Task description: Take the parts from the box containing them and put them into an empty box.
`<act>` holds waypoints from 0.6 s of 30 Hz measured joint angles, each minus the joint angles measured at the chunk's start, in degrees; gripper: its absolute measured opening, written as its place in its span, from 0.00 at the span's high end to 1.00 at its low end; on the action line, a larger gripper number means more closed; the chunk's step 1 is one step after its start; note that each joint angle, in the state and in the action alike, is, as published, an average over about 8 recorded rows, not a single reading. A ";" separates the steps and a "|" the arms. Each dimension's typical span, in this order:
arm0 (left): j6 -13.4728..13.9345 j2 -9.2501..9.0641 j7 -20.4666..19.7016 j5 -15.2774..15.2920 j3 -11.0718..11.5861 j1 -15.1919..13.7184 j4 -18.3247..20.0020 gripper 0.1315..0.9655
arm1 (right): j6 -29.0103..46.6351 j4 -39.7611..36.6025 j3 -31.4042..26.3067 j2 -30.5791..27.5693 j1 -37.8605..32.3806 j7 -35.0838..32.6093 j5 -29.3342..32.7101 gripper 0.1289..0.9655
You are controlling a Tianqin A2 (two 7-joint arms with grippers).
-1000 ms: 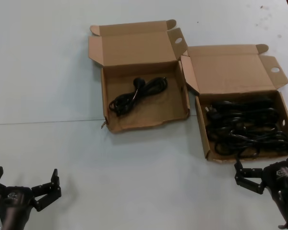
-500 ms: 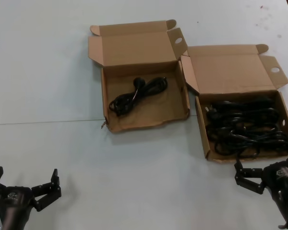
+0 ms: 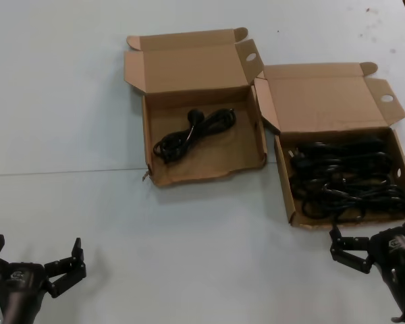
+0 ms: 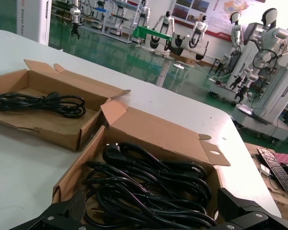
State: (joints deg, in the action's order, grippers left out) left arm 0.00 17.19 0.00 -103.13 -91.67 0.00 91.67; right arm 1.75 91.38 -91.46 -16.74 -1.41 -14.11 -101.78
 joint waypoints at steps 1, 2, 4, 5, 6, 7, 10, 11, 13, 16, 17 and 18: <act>0.00 0.00 0.00 0.00 0.00 0.00 0.00 0.00 | 0.00 0.00 0.00 0.00 0.00 0.00 0.00 0.00; 0.00 0.00 0.00 0.00 0.00 0.00 0.00 0.00 | 0.00 0.00 0.00 0.00 0.00 0.00 0.00 0.00; 0.00 0.00 0.00 0.00 0.00 0.00 0.00 0.00 | 0.00 0.00 0.00 0.00 0.00 0.00 0.00 0.00; 0.00 0.00 0.00 0.00 0.00 0.00 0.00 0.00 | 0.00 0.00 0.00 0.00 0.00 0.00 0.00 0.00; 0.00 0.00 0.00 0.00 0.00 0.00 0.00 0.00 | 0.00 0.00 0.00 0.00 0.00 0.00 0.00 0.00; 0.00 0.00 0.00 0.00 0.00 0.00 0.00 0.00 | 0.00 0.00 0.00 0.00 0.00 0.00 0.00 0.00; 0.00 0.00 0.00 0.00 0.00 0.00 0.00 0.00 | 0.00 0.00 0.00 0.00 0.00 0.00 0.00 0.00; 0.00 0.00 0.00 0.00 0.00 0.00 0.00 0.00 | 0.00 0.00 0.00 0.00 0.00 0.00 0.00 0.00; 0.00 0.00 0.00 0.00 0.00 0.00 0.00 0.00 | 0.00 0.00 0.00 0.00 0.00 0.00 0.00 0.00; 0.00 0.00 0.00 0.00 0.00 0.00 0.00 0.00 | 0.00 0.00 0.00 0.00 0.00 0.00 0.00 0.00; 0.00 0.00 0.00 0.00 0.00 0.00 0.00 0.00 | 0.00 0.00 0.00 0.00 0.00 0.00 0.00 0.00; 0.00 0.00 0.00 0.00 0.00 0.00 0.00 0.00 | 0.00 0.00 0.00 0.00 0.00 0.00 0.00 0.00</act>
State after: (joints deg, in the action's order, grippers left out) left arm 0.00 17.19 0.00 -103.13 -91.67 0.00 91.67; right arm 1.75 91.38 -91.46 -16.74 -1.41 -14.11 -101.78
